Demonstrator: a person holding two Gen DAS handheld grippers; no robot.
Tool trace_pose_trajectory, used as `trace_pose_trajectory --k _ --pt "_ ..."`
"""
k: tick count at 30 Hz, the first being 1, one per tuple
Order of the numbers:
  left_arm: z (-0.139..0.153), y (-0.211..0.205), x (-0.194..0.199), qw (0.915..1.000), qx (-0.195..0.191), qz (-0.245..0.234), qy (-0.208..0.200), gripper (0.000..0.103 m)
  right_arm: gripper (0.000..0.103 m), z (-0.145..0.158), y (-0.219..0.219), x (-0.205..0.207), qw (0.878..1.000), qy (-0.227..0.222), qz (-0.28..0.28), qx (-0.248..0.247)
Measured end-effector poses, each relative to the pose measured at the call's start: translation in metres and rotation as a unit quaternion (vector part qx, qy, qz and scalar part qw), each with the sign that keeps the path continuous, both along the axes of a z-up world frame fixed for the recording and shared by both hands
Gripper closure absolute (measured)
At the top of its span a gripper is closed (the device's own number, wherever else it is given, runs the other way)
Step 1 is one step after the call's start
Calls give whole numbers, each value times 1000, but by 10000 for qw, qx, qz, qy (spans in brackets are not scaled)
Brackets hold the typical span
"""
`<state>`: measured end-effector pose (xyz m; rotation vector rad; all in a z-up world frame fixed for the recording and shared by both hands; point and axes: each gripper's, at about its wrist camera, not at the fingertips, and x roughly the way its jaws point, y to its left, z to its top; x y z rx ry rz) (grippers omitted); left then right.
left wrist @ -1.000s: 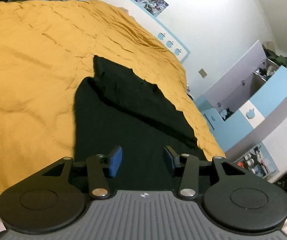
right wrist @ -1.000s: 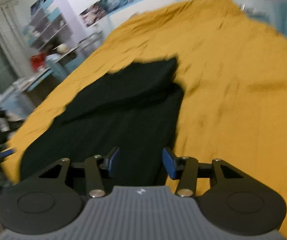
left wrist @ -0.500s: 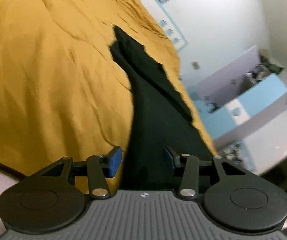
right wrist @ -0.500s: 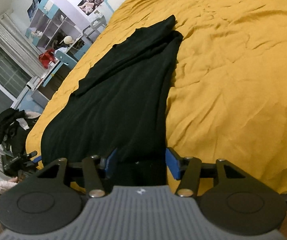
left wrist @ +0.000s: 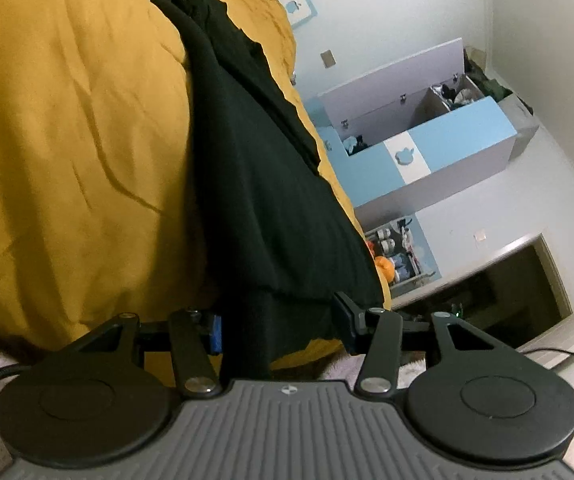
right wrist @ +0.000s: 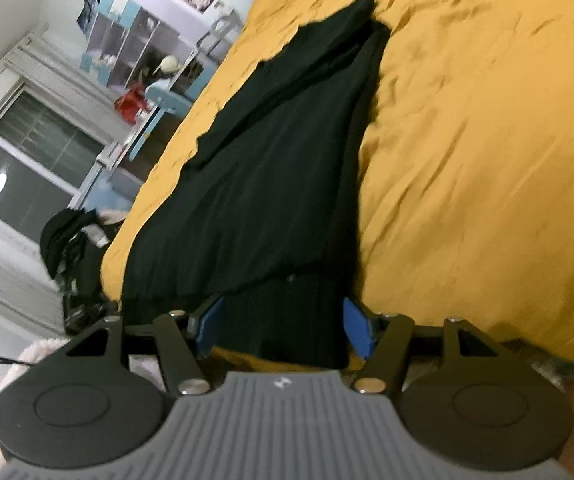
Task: Fold small clothes
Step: 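Grasp the hem with both grippers and lift it toward the collar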
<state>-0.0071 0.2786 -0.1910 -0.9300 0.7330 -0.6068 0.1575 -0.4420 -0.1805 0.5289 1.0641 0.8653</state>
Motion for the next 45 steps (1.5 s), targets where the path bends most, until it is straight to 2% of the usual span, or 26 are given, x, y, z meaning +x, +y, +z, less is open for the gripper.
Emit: trace_pose_trajectory --k 2,3,5,7,8,9,11,13,16,17,19,20,22,26,29,33,36,40,45 --pt "0 0 1 9989 290 352 105 44 44 -4 3 0 9999 -19 23 -146" --pt "-2 3 2 9985 275 444 188 44 44 -7 3 1 9997 -16 -98 -236" --pt "-5 5 1 9990 -58 411 169 44 43 -12 -2 5 9995 117 -290 -78" --pt "-2 0 -1 9997 -97 232 77 43 43 -14 -1 4 9989 246 -194 334" --pt "0 -4 0 9998 -128 119 59 43 43 -14 -1 4 9989 246 -194 334" --pt "0 -7 2 9998 -188 -25 46 43 43 -13 7 1 9990 244 107 359" --pt "2 -13 5 9998 -55 -167 67 43 43 -13 11 1 9990 243 259 276" --pt "-1 -14 9 9998 -23 -135 176 43 43 -18 13 2 9994 281 186 52" --pt "-4 -14 7 9997 -200 -81 151 43 46 -26 12 5 9981 494 9 360" --pt "-1 -16 6 9999 -63 -16 78 49 50 -25 14 4 9983 443 21 381" --pt "2 -19 -1 9994 337 103 -30 68 77 -21 18 0 9992 253 79 284" --pt "2 -20 -6 9992 376 104 -50 77 77 -19 18 -2 9996 182 95 213" --pt "3 -19 -12 9992 373 119 -9 88 80 -18 16 0 9994 228 66 260" --pt "18 -24 -20 9994 297 176 -101 91 81 -7 14 -1 9992 149 37 363" --pt "29 -22 -22 9986 265 400 -200 94 81 5 15 0 9988 41 47 492" --pt "36 -30 -15 9975 230 655 -90 97 85 20 13 2 9968 -112 -78 792" --pt "38 -32 -11 9949 -18 1007 11 97 86 28 9 5 9910 -134 -380 1276" --pt "53 -27 1 9863 -690 1437 -423 98 87 36 9 11 9834 -180 -653 1684" --pt "77 -5 46 9750 -1075 1739 -867 98 87 53 11 37 9651 -298 -1172 2321"
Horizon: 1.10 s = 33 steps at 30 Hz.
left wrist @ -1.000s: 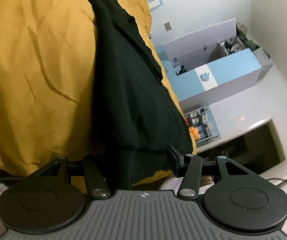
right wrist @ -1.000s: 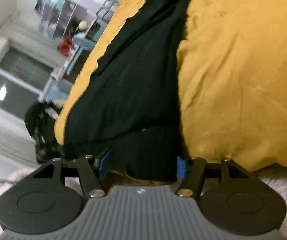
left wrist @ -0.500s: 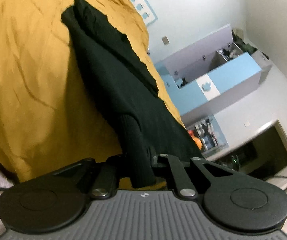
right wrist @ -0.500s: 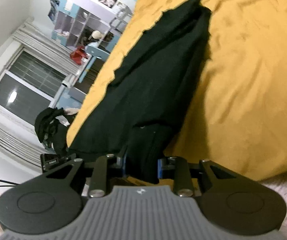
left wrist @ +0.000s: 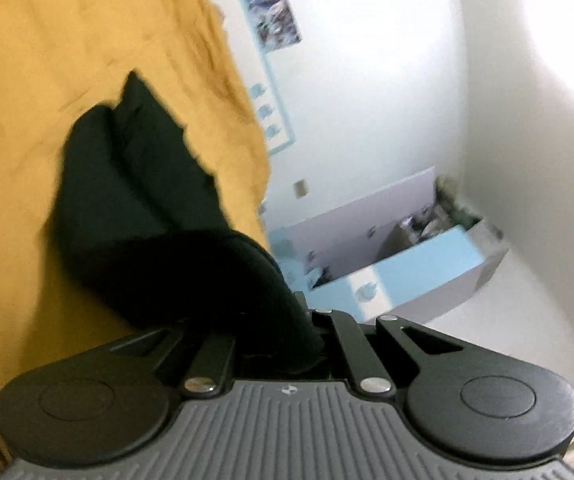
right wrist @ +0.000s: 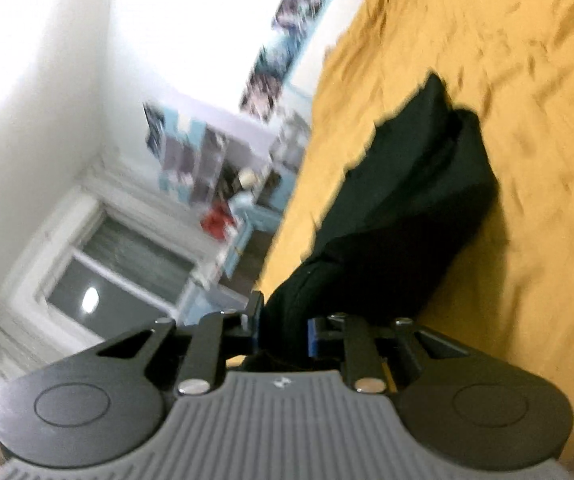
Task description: Fold small clothes
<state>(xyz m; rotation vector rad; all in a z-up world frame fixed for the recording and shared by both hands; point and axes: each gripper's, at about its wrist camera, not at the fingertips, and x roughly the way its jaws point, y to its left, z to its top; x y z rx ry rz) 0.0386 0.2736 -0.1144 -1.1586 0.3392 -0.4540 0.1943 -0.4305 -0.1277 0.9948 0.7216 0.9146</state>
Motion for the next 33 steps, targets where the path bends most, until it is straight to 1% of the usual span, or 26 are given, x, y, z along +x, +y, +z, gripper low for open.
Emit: trace_pose_trajectory --k 1,2,4,7,10,11,15,17,18,19,20,21,22,23,24,25,26,27,28,29,30,31,32,33 --pt "5 5 14 10000 10 15 -73 98 87 7 4 19 9995 -32 -201 226" --pt "10 10 27 9998 63 59 -155 98 87 7 4 19 9995 -32 -201 226" --pt "20 21 62 9995 120 55 -297 98 87 14 11 44 9989 -97 -366 291" --pt "33 39 119 9987 303 2 -417 98 88 28 31 98 9980 -197 -549 231" --pt "39 53 178 9982 477 -61 -368 98 88 34 46 157 9972 -176 -707 172" --pt "38 57 196 9983 483 -66 -320 98 88 34 52 180 9967 -130 -781 159" --pt "24 73 256 9986 519 -78 -79 98 88 28 83 265 9959 26 -900 -36" --pt "9 83 289 9983 584 -12 87 98 88 21 98 302 9947 101 -989 -278" --pt "2 87 305 9972 726 66 172 98 88 16 107 322 9934 116 -1032 -477" --pt "-6 90 321 9959 857 130 273 97 88 11 115 334 9915 168 -1131 -612" --pt "-14 91 336 9937 1045 101 396 95 88 3 123 351 9900 274 -1208 -673" --pt "-22 94 348 9906 1187 93 670 91 82 -6 131 368 9882 366 -1271 -768" --pt "-32 97 360 9855 1227 143 1160 82 70 -16 139 384 9856 529 -1301 -939" --pt "-41 103 368 9786 1160 252 1681 81 64 -26 146 396 9813 782 -1382 -1084" --pt "-43 110 370 9763 1063 369 1848 81 56 -36 148 404 9720 1121 -1666 -1218" --pt "-40 117 364 9788 926 489 1762 81 54 -41 148 405 9629 1291 -1987 -1289" --pt "-33 123 355 9834 797 568 1530 77 53 -42 145 402 9596 1275 -2165 -1263" --pt "-25 128 343 9874 663 595 1306 72 50 -41 142 397 9630 1171 -2114 -1192" --pt "-16 131 329 9909 567 598 1066 59 48 -35 137 380 9734 1017 -1728 -1104" --pt "-6 130 312 9924 587 591 908 48 48 -35 137 380 9734 1017 -1728 -1104" --pt "3 126 294 9925 711 527 849 47 45 -25 130 346 9810 859 -1381 -1059" --pt "9 120 277 9919 880 411 816 46 41 -25 130 346 9810 859 -1381 -1059" --pt "15 111 256 9900 1078 309 859 46 39 -20 127 332 9826 814 -1267 -1088" --pt "17 104 240 9877 1207 234 969 46 37 -13 124 310 9835 764 -1143 -1176"
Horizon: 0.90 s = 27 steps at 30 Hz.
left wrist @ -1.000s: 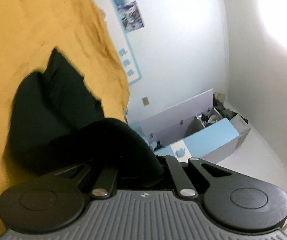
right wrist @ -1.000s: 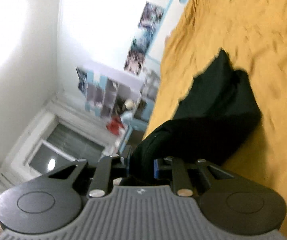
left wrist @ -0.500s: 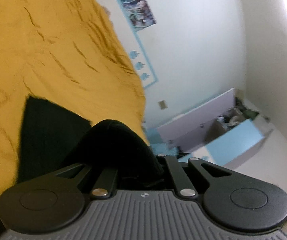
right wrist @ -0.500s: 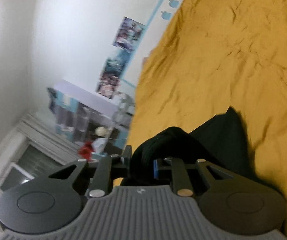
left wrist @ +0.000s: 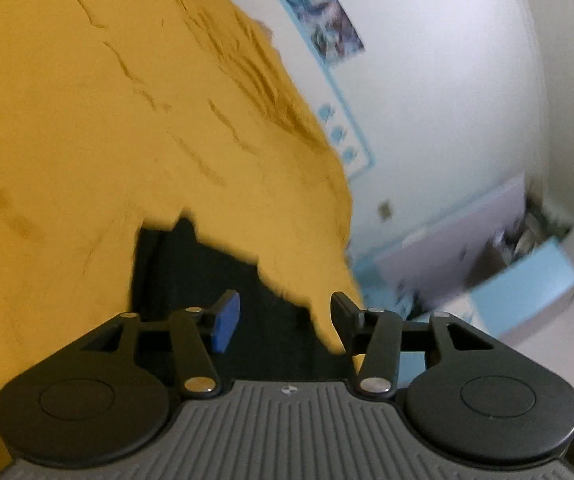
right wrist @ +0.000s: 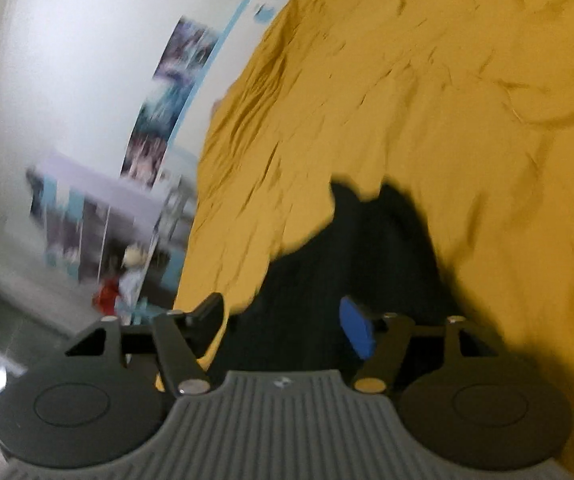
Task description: Fold small clothes
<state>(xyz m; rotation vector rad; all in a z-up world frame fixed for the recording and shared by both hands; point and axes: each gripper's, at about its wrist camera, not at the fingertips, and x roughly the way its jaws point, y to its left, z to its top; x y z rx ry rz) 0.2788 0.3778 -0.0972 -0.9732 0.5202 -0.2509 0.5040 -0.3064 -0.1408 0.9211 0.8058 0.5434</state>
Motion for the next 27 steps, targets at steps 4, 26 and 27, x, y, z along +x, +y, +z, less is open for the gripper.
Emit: trace_pose_trajectory --k 4,26,27 --pt "-10 -38 -68 9976 124 9 687 43 28 15 -10 -76 9995 51 132 -285" --pt "-100 -56 -58 9757 -652 1403 1554 42 26 -63 -6 -98 9910 992 -884 -164" --pt "-101 -56 -55 9751 -657 1442 1555 42 26 -64 -7 -95 9897 1018 -997 -109"
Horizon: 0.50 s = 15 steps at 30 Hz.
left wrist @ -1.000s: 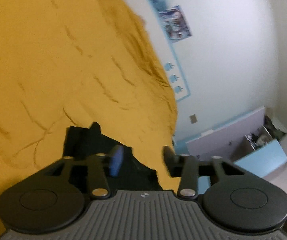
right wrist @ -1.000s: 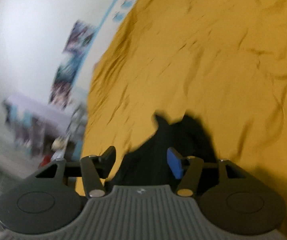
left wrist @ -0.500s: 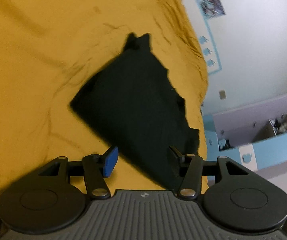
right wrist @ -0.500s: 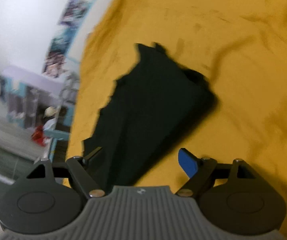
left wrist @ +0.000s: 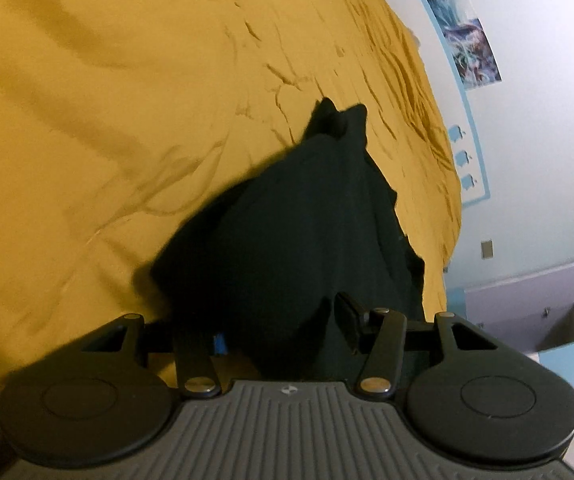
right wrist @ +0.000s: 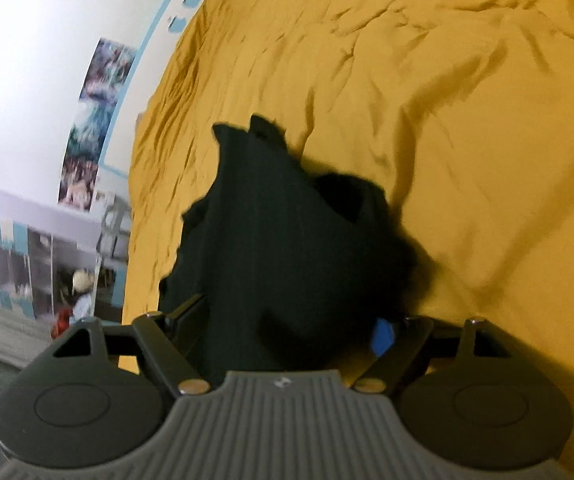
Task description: Fold small clothes
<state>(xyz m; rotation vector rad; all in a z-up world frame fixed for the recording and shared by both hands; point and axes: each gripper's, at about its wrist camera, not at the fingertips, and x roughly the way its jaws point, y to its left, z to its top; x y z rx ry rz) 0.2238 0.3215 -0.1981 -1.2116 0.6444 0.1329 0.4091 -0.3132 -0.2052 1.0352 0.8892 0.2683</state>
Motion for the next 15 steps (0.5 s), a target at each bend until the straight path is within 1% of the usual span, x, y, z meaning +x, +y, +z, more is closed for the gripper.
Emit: trace_pose_trajectory --k 3,5,6,7,9,10,12,15 --pt "-2 -2 11 10000 45 1 -67 42 26 -7 6 13 9997 110 -198 51" --pt "-2 -4 15 9998 59 17 -174 52 26 -7 11 16 9997 68 -229 -13" --pt "-1 -4 15 9997 63 51 -237 61 29 -5 14 16 9997 18 -213 -107" --pt "-2 -4 16 9995 41 74 -289 81 52 -4 17 16 9996 -28 -173 -210" --pt "-4 -5 17 9995 15 130 -272 83 89 -3 24 18 9980 -54 19 -632" --pt "-2 -5 17 9995 26 125 -280 84 90 -6 25 19 9980 -46 87 -629" --pt "4 -4 16 9993 -7 94 -374 85 93 -8 22 19 9989 1 -40 -471" --pt "25 0 15 9982 -12 7 -595 86 94 10 23 19 9987 -122 -24 -500"
